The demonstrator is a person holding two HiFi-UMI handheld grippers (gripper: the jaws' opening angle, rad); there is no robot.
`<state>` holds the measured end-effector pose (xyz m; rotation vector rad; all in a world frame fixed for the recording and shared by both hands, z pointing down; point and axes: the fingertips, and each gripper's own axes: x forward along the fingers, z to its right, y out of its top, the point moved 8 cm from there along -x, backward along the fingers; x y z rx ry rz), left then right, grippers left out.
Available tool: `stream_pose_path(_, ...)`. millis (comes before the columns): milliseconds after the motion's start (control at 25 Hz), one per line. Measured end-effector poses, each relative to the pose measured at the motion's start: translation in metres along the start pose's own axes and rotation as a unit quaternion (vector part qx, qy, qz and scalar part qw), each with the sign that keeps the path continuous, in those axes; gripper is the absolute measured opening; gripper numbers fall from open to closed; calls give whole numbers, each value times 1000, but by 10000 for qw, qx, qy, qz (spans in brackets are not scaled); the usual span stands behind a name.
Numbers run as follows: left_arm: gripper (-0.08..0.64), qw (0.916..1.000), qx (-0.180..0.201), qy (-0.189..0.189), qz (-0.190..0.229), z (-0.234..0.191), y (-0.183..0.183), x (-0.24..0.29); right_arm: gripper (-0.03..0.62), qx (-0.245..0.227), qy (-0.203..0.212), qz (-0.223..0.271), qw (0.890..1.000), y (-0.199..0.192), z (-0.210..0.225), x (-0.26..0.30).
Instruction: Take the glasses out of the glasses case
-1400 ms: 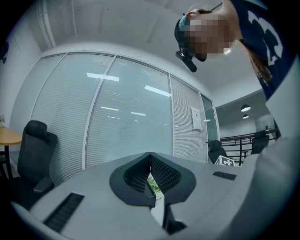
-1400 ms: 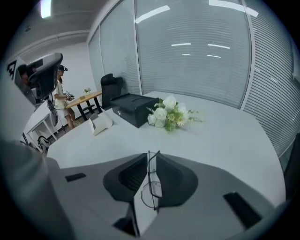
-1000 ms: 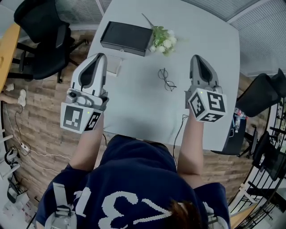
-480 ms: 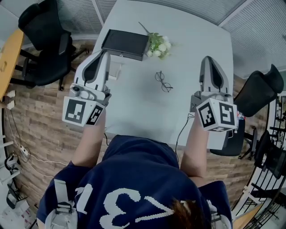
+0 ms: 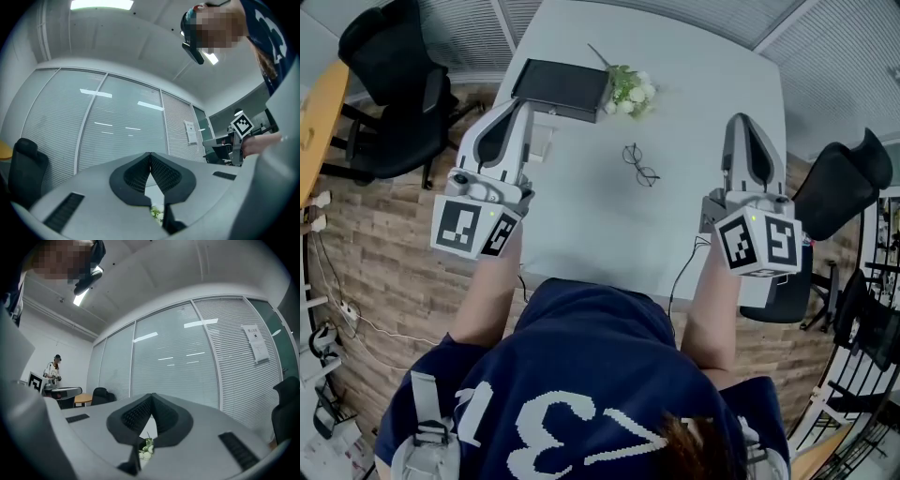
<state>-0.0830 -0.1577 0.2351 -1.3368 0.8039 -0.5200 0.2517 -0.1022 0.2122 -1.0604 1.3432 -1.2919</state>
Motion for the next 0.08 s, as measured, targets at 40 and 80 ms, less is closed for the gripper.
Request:
stream_pose_path(40,14,10000,1,-3,-1,1,0,0,25,-2,3,7,10000,1,0,-1)
stream_pose_path(80,14,10000,1,-5,-3,2,0,-1,25,-5,8,14,10000,1,0,-2)
